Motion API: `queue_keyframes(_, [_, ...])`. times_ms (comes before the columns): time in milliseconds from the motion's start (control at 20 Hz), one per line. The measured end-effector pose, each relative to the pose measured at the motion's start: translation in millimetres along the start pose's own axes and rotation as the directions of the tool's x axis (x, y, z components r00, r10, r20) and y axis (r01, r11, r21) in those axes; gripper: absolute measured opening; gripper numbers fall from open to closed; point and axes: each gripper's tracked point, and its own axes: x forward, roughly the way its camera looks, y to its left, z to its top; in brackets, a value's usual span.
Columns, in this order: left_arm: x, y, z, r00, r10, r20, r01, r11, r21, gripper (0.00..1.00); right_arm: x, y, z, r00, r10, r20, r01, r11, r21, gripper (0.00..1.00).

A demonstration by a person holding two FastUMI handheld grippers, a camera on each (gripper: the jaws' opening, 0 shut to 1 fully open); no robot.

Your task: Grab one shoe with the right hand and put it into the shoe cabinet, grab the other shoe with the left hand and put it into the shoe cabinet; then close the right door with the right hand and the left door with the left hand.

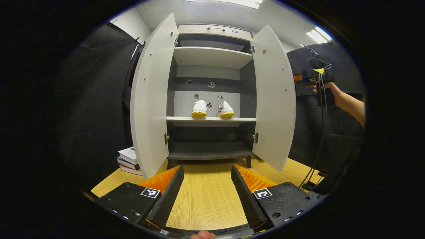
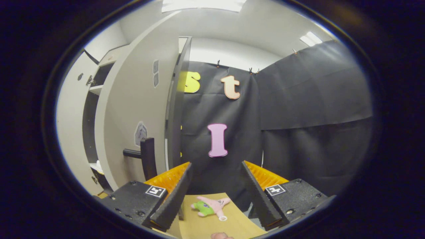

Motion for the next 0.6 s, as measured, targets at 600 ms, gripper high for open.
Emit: queue_keyframes(600, [-3.5,41.9,-10.4,0.997,0.073,-0.012,-0.073,0.997,-0.008,0.86,4.2,163.4,-2.3,0.981,0.192,0.019,-0.192,0.981,-0.009,0.94])
